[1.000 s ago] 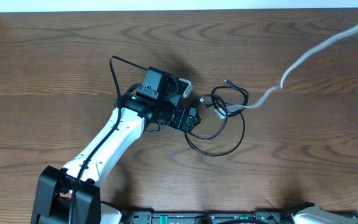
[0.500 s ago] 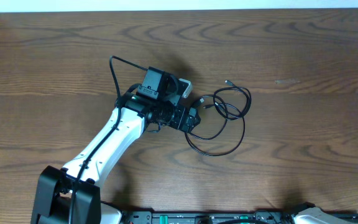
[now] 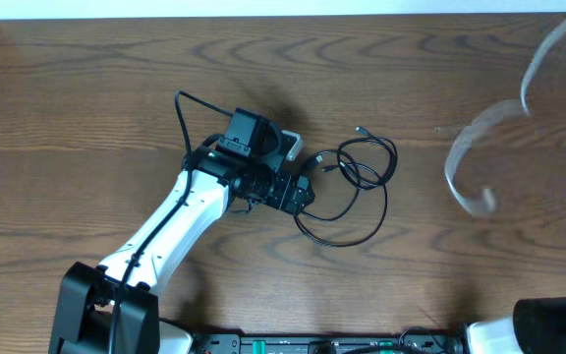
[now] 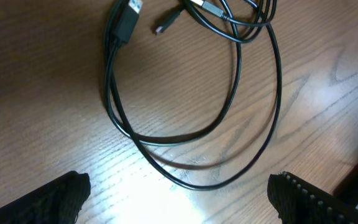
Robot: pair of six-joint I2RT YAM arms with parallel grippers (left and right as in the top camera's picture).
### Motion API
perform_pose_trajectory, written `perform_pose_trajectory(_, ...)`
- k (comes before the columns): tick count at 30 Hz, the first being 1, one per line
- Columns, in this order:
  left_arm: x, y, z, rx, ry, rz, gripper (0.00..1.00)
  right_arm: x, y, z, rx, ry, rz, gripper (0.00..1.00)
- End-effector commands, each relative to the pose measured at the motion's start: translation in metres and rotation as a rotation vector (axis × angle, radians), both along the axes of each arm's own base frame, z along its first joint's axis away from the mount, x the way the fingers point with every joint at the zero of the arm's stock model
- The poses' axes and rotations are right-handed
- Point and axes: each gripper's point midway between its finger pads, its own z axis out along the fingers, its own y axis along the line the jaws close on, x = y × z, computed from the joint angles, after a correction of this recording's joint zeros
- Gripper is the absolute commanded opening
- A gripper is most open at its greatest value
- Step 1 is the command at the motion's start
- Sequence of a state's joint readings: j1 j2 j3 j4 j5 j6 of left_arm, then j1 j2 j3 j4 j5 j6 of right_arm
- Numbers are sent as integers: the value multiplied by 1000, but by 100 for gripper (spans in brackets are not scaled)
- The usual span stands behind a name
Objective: Untangle cables
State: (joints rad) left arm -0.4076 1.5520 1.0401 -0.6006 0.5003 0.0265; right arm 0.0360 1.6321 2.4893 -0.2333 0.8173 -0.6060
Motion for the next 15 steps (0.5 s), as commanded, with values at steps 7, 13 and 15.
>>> perform_pose_trajectory(7, -1, -1, 3, -13, 9, -2, 96, -5, -165, -95, 292, -79, -213, 1)
perform_pose_trajectory(13, -5, 0, 2, -4, 29, -2, 96, -11, -231, -174, 492, -23, -232, 1)
perform_pose_trajectory(15, -5, 0, 2, -4, 29, -2, 96, -14, -239, -187, 527, -23, -232, 1)
